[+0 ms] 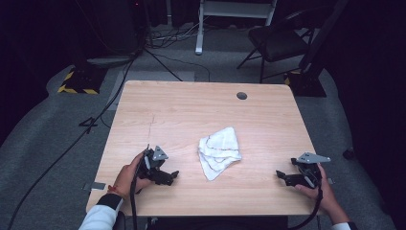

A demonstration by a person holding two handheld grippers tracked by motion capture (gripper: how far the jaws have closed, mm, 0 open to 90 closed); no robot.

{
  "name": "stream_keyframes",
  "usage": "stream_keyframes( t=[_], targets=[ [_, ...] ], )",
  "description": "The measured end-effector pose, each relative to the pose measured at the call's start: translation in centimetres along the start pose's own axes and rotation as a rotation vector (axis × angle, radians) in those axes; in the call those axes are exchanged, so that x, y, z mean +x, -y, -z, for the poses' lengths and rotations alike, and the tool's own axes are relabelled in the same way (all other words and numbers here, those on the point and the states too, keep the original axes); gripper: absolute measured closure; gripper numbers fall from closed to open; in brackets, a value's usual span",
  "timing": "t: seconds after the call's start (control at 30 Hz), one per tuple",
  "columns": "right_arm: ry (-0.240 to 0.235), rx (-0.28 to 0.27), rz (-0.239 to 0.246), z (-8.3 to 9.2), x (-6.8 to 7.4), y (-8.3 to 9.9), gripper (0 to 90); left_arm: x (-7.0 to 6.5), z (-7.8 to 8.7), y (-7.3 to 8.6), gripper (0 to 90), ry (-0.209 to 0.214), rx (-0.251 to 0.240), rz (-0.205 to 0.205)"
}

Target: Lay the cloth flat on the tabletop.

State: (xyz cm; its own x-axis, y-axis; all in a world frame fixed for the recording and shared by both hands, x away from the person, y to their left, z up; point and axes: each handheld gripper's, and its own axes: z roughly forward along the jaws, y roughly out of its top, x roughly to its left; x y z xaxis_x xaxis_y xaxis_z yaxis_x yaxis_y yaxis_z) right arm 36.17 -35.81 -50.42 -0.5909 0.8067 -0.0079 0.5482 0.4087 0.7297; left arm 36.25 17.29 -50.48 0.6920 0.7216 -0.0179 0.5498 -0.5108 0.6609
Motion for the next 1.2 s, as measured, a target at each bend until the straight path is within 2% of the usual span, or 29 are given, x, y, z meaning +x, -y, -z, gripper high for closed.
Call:
stream_keyframes(
  t=[0.37,0.6,0.7,0.73,0.77,0.8,0.93,1.0,1.03,1.07,1.1,1.2],
  targets=[
    [-0.013,-0.002,0.010,0.1,0.0,0.0,14.6,-0.3,0.0,-0.1,0.0,0.003,0.001,0.001],
    [-0.017,0.014,0.043,0.3,0.0,-0.2,15.9,-0.3,-0.1,-0.1,0.0,-0.002,0.002,0.006],
    [-0.062,0.004,0.066,0.3,0.2,-0.5,24.2,-0.4,-0.1,-0.1,0.2,-0.007,-0.001,0.008],
    [-0.062,0.004,0.066,0.3,0.2,-0.5,24.2,-0.4,-0.1,-0.1,0.2,-0.007,-0.001,0.008],
    [-0.084,0.002,0.083,0.3,0.5,-0.7,32.2,-0.4,-0.1,-0.1,0.2,-0.007,-0.001,0.008],
    [-0.097,-0.004,0.135,0.3,1.2,-1.5,34.9,-0.4,-0.1,-0.1,0.3,-0.005,-0.002,0.006],
    [-0.118,-0.017,0.180,-0.1,2.4,-3.3,37.3,-0.3,-0.2,-0.2,0.3,0.005,0.000,-0.009],
    [-0.133,-0.019,0.209,-0.6,3.4,-4.4,39.0,-0.2,-0.3,-0.3,0.3,0.026,-0.002,-0.031],
    [-0.133,-0.019,0.209,-0.6,3.4,-4.4,39.0,-0.3,-0.3,-0.3,0.3,0.034,-0.001,-0.040],
    [-0.144,-0.022,0.230,-0.9,4.0,-4.9,39.4,-0.2,-0.4,-0.5,0.3,0.043,0.003,-0.052],
    [-0.163,-0.027,0.273,-1.4,5.3,-5.9,41.6,-0.1,-0.5,-0.6,0.3,0.054,0.003,-0.065],
    [-0.198,-0.048,0.299,-2.2,6.9,-7.0,46.2,-0.2,-0.6,-0.7,0.3,0.056,0.003,-0.065]
  ],
)
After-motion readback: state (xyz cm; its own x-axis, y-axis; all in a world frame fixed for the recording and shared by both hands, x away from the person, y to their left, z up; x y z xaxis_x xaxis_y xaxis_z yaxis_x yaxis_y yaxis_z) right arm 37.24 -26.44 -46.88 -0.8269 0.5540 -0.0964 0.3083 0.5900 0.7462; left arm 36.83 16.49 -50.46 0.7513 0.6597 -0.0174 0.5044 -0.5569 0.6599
